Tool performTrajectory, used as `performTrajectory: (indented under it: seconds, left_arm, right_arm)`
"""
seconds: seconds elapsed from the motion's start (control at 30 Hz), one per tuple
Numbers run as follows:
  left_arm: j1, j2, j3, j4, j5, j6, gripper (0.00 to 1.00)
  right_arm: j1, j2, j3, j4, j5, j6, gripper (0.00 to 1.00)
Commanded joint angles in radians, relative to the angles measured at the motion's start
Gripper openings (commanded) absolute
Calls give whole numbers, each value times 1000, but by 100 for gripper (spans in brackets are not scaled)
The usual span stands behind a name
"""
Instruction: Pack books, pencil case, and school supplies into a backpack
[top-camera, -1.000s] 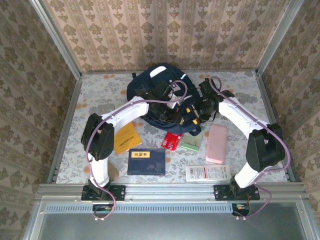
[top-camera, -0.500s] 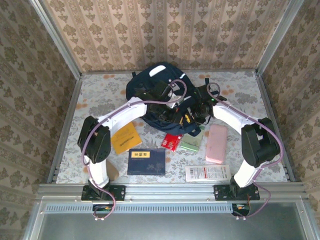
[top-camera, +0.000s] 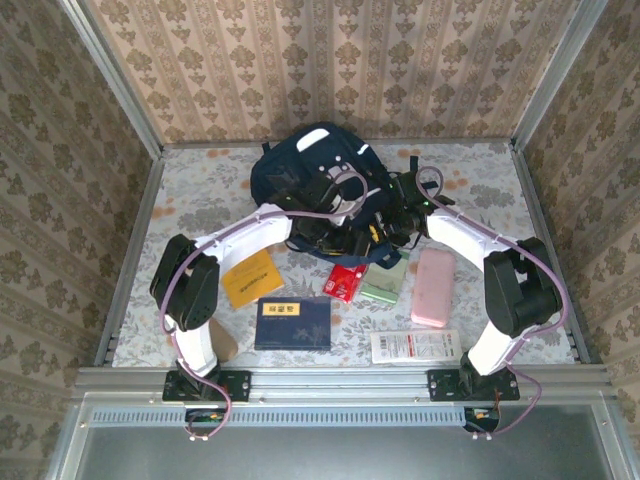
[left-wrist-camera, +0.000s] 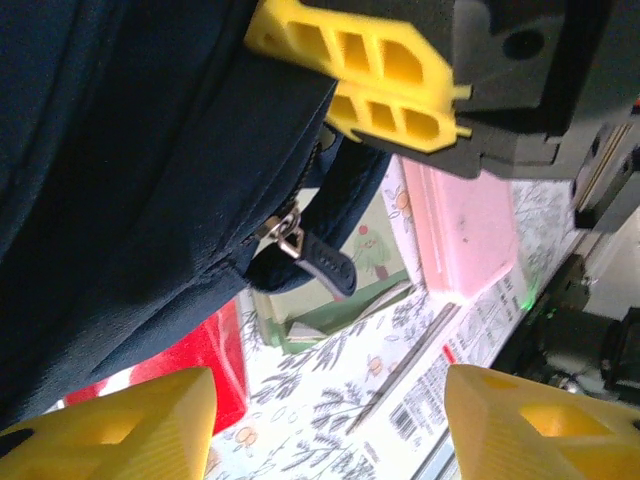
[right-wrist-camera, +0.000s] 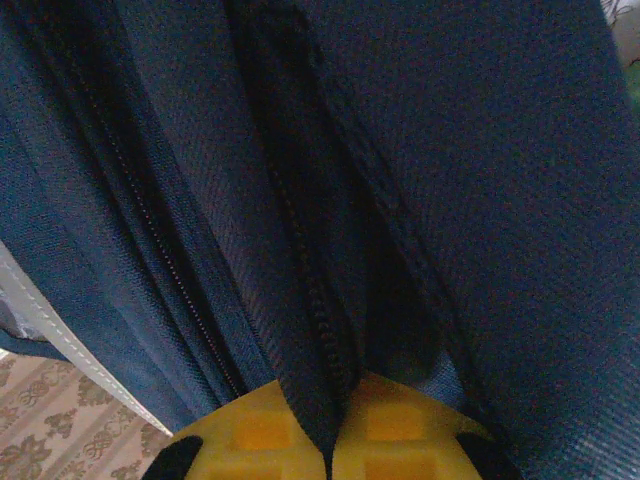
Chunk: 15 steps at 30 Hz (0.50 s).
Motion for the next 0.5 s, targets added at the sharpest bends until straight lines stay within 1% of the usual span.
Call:
performTrajectory:
  seconds: [0.0, 0.13, 0.23, 0.33, 0.47]
  left_arm:
    - [-9, -3, -18, 76, 2, -100, 65]
    - [-11, 13, -20, 121, 1, -147, 64]
    - [-21, 31, -7, 115, -25, -176, 63]
    - [-28, 60, 20, 56, -64, -199, 60]
    - [-31, 78, 34, -15, -121, -241, 60]
  right_arm:
    - [11, -45, -8, 79, 19, 41, 0]
    - [20, -55, -21, 91, 34, 61, 0]
    - [23, -71, -44, 114, 53, 90, 0]
    - [25, -84, -56, 126, 70, 109, 0]
    - [29, -102, -71, 152, 101, 144, 0]
